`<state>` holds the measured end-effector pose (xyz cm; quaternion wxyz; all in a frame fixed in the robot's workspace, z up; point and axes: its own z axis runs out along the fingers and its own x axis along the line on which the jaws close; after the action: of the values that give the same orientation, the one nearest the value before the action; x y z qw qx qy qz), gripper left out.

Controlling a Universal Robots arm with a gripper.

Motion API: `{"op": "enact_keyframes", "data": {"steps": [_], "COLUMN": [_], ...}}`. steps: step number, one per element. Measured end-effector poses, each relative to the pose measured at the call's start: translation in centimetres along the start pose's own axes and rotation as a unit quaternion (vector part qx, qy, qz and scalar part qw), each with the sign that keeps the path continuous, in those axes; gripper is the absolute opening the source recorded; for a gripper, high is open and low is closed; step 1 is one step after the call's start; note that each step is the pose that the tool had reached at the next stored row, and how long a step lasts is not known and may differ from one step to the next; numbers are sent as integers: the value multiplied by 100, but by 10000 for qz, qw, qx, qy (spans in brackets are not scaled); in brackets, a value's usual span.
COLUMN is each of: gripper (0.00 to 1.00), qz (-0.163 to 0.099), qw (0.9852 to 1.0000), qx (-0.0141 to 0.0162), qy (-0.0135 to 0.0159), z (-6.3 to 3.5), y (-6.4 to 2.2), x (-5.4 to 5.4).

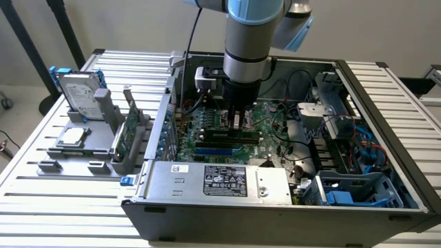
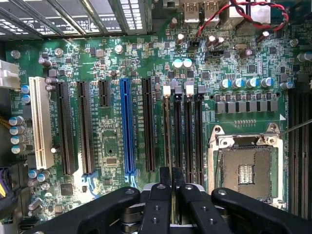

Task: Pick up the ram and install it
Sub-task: 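Insert the ram into the slot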

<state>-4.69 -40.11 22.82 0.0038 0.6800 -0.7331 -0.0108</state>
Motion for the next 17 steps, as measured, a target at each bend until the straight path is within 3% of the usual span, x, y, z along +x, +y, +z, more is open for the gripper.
{"op": "enact_keyframes", "data": {"steps": [17], "gripper": [14], "qz": [96], "qw": [10000], "qx": [1], "qy": [0], "z": [4], "y": [0], "x": [0]}}
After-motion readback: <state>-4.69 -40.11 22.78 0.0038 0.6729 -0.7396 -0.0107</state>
